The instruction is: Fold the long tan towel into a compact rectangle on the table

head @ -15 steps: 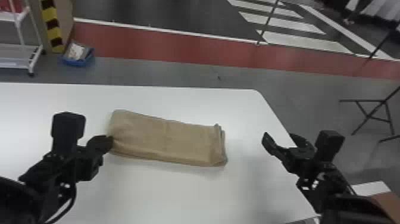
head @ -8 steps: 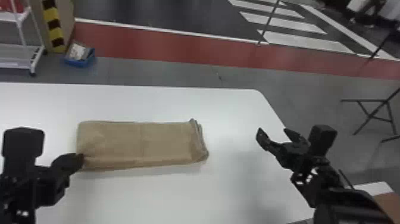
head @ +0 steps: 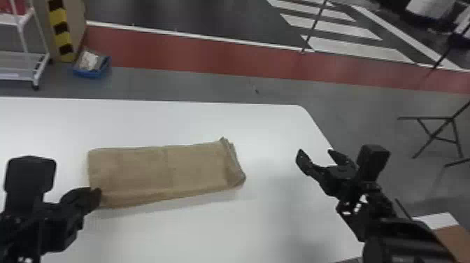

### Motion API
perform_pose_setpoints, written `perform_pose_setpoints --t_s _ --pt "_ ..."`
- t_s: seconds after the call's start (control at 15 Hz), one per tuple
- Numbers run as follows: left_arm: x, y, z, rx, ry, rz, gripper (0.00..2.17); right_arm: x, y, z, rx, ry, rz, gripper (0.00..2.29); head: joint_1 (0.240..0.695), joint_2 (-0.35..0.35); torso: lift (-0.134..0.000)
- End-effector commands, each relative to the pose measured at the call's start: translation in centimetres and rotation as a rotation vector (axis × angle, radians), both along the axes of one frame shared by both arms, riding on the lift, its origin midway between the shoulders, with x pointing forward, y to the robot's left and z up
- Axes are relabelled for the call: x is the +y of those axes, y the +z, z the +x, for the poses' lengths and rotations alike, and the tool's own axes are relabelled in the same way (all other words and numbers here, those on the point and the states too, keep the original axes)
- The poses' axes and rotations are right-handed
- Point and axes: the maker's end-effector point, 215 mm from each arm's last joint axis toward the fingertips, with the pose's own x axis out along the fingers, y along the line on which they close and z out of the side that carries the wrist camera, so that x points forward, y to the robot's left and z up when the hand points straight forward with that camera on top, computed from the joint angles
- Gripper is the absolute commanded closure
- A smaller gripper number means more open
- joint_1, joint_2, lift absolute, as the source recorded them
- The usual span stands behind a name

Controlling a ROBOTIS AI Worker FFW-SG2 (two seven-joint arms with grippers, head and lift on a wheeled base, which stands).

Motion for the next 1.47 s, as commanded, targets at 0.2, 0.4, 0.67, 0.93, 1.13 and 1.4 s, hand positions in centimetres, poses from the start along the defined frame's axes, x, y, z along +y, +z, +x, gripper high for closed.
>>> perform_pose_setpoints --t_s 0.2,0.4,0.67,0.93,1.13,1.4 --pt "0.5 1.6 1.5 -0.054 0.013 0.013 0.46 -0.1 -0.2 0.1 0.015 0.000 -0.003 0.09 0.695 -0.308 -0.128" --pt "-0.1 4.1 1.1 -0.103 0.004 0.009 0.07 0.5 -0.6 0.2 0.048 0.007 0.009 0.09 0.695 -0.308 -0.128" --pt "-1.4 4.7 3.0 -0.156 -0.020 0.038 0.32 3.8 -0.4 0.5 0.088 0.068 0.041 0.09 0.695 -0.299 -0.128" --pt "-3.8 3.0 5.1 -0.131 -0.070 0.052 1.91 9.0 -1.0 0.9 0.154 0.187 0.115 0.09 0.695 -0.270 -0.128" --pt "-4.0 0.7 6.0 -0.096 -0.103 0.087 1.92 12.5 -1.7 1.4 0.219 0.266 0.156 0.10 0.695 -0.240 -0.128" --pt "-3.5 -0.3 6.9 -0.105 -0.113 0.108 1.92 15.1 -2.8 3.1 0.304 0.317 0.215 0.22 0.695 -0.194 -0.128"
